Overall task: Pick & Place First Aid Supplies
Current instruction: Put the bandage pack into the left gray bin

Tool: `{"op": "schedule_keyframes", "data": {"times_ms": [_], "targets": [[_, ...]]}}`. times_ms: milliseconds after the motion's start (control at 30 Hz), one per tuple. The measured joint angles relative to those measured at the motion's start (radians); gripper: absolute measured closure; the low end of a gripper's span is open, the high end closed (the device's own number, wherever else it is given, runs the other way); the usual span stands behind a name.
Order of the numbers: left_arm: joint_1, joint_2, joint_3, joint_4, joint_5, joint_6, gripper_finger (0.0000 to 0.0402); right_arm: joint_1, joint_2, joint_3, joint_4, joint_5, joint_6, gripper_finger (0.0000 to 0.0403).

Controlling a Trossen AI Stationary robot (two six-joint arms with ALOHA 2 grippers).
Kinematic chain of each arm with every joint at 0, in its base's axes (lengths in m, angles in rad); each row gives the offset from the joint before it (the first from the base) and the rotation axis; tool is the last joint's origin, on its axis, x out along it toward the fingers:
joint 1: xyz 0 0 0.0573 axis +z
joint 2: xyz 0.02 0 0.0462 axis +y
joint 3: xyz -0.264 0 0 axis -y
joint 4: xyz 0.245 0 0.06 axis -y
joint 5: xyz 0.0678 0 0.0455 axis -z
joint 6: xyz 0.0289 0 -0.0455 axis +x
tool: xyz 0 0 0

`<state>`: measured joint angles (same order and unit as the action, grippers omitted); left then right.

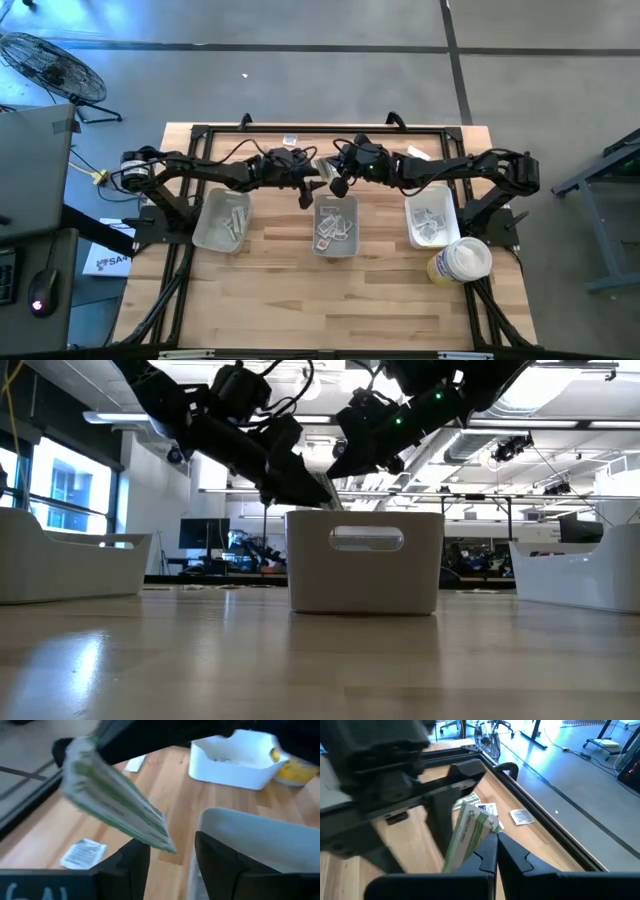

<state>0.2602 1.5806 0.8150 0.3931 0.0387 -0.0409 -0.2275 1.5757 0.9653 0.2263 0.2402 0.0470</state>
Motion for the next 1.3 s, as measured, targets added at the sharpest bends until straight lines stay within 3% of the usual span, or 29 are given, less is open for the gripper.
{"op": "schedule_keyframes", "data": {"times_ms": [467,567,733,900,1033,1300], "targets": [[0.073,-0.001,0.000,0.104,0.096,-0.009,0.0258,0.038,-0.001,0.000,0.078,0.045,-0.027,0.0401],[0.074,-0.002,0.000,0.088,0.095,-0.009,0.0292,0.042,-0.001,0.000,0.078,0.068,-0.027,0.0402],[0.074,-0.001,0.000,0.049,0.082,0.014,0.0388,0.047,-0.001,0.000,0.077,0.067,-0.018,0.0400],[0.074,-0.009,0.000,0.001,0.082,0.018,0.0394,0.048,-0.001,0.000,0.070,0.068,-0.001,0.0397],[0.073,-0.061,0.000,-0.128,0.027,0.044,0.0397,0.061,-0.010,0.000,0.057,0.065,-0.039,0.0370],[0.056,-0.243,0.000,-0.413,-0.055,0.063,0.0400,0.067,-0.079,0.002,-0.009,0.074,-0.074,0.0279]]}}
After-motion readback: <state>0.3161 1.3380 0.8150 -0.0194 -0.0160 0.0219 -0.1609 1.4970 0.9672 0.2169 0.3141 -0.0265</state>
